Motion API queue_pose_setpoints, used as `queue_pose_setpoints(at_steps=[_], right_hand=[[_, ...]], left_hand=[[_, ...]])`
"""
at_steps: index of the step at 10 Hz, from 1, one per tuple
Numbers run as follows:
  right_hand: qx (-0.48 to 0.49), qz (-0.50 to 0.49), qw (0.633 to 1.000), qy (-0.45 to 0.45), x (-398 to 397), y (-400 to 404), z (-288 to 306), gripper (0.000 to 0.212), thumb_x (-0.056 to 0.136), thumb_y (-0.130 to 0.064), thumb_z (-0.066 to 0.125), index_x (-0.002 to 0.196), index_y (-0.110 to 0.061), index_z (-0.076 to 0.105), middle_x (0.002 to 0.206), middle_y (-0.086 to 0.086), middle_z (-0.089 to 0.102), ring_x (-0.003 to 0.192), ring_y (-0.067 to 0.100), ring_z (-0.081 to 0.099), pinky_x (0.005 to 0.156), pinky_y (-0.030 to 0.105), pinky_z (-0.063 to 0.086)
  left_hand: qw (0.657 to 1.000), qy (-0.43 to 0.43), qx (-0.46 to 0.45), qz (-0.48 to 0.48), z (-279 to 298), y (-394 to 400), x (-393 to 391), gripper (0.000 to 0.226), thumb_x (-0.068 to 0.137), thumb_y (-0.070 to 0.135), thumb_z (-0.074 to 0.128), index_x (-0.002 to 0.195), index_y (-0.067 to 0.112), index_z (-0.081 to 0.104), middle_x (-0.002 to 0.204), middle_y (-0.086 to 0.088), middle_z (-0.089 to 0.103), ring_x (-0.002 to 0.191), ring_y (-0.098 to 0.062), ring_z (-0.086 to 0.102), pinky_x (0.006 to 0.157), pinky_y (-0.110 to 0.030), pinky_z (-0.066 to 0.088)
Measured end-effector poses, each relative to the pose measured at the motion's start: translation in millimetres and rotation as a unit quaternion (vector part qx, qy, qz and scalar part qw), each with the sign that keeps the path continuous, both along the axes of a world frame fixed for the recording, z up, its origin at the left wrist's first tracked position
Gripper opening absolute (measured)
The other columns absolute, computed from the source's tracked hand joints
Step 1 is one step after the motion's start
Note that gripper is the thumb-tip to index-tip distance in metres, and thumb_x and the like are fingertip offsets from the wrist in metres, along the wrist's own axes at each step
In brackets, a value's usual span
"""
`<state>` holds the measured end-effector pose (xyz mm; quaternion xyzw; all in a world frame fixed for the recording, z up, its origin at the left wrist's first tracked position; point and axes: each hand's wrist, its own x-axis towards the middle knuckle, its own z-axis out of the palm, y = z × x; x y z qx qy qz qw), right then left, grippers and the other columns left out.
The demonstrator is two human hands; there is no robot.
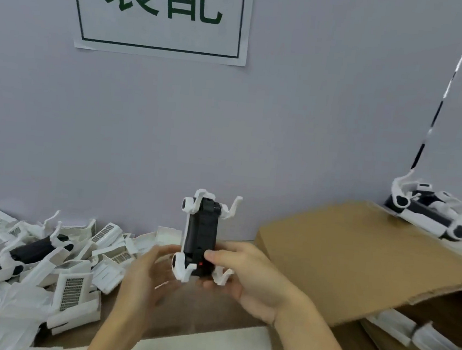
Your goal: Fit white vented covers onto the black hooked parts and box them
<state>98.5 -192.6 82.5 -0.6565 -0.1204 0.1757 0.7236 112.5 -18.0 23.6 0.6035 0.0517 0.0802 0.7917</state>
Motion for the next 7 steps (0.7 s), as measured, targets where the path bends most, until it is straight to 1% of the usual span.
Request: queue_pose_setpoints(at_steps=[1, 2, 3, 4, 5, 6, 7], right_hand=[[0.029, -0.079, 0.996, 0.038, -3, -30, 20, 0.026, 0.096, -0.002, 0.054, 0.115, 0.013, 0.065, 0.099, 0.021, 0.065, 0.071, 0.023, 0.062, 0.061, 0.025, 0.055], [0.109, -0.136, 0.983, 0.063, -12, -74, 44, 0.018, 0.094, -0.004, 0.056, 0.104, 0.006, 0.068, 0.083, 0.016, 0.065, 0.059, 0.021, 0.059, 0.045, 0.021, 0.049], [0.121, -0.212, 0.969, 0.03, -16, -119, 74, 0.013, 0.094, -0.007, 0.055, 0.093, 0.0, 0.065, 0.07, 0.009, 0.061, 0.049, 0.016, 0.052, 0.037, 0.018, 0.042], [0.215, -0.336, 0.917, -0.028, -6, -166, 105, 0.013, 0.098, -0.006, 0.045, 0.097, -0.001, 0.057, 0.089, 0.015, 0.055, 0.063, 0.023, 0.054, 0.039, 0.021, 0.048], [0.313, -0.485, 0.813, -0.073, 7, -209, 121, 0.031, 0.103, -0.013, 0.033, 0.124, 0.0, 0.052, 0.121, 0.02, 0.059, 0.092, 0.032, 0.063, 0.062, 0.03, 0.058], [0.12, -0.609, 0.778, -0.097, 16, -222, 109, 0.037, 0.095, -0.018, 0.037, 0.122, -0.005, 0.058, 0.128, 0.026, 0.061, 0.099, 0.035, 0.065, 0.078, 0.035, 0.055], [-0.078, -0.634, 0.742, -0.202, 9, -181, 66, 0.023, 0.087, -0.02, 0.047, 0.101, -0.015, 0.065, 0.1, 0.01, 0.066, 0.096, 0.027, 0.059, 0.076, 0.034, 0.048]], left_hand=[[0.999, 0.007, 0.032, -0.02, -1, -9, 0, 0.041, 0.107, 0.027, 0.035, 0.105, 0.003, 0.069, 0.087, -0.024, 0.074, 0.078, -0.038, 0.068, 0.071, -0.04, 0.051], [0.997, 0.034, 0.057, -0.034, 2, -13, 3, 0.038, 0.107, 0.024, 0.037, 0.101, 0.002, 0.067, 0.073, -0.02, 0.073, 0.07, -0.034, 0.062, 0.065, -0.036, 0.044], [0.993, 0.068, 0.087, -0.032, 0, -15, 9, 0.032, 0.107, 0.022, 0.043, 0.097, 0.004, 0.068, 0.069, -0.019, 0.073, 0.069, -0.035, 0.062, 0.06, -0.034, 0.04], [0.992, 0.046, 0.113, -0.027, -5, -15, 11, 0.033, 0.107, 0.019, 0.042, 0.098, 0.005, 0.069, 0.074, -0.022, 0.074, 0.073, -0.036, 0.063, 0.059, -0.035, 0.041], [0.992, 0.002, 0.125, -0.028, -12, -14, 7, 0.033, 0.106, 0.016, 0.041, 0.097, 0.005, 0.071, 0.076, -0.023, 0.074, 0.075, -0.037, 0.063, 0.061, -0.037, 0.043], [0.988, -0.008, 0.152, -0.02, -22, -10, 13, 0.03, 0.105, 0.012, 0.044, 0.094, 0.004, 0.072, 0.075, -0.021, 0.074, 0.072, -0.036, 0.063, 0.064, -0.037, 0.042], [0.981, -0.006, 0.195, -0.026, -27, -14, 17, 0.025, 0.103, 0.01, 0.049, 0.093, 0.006, 0.072, 0.074, -0.016, 0.075, 0.072, -0.036, 0.065, 0.066, -0.037, 0.044]])
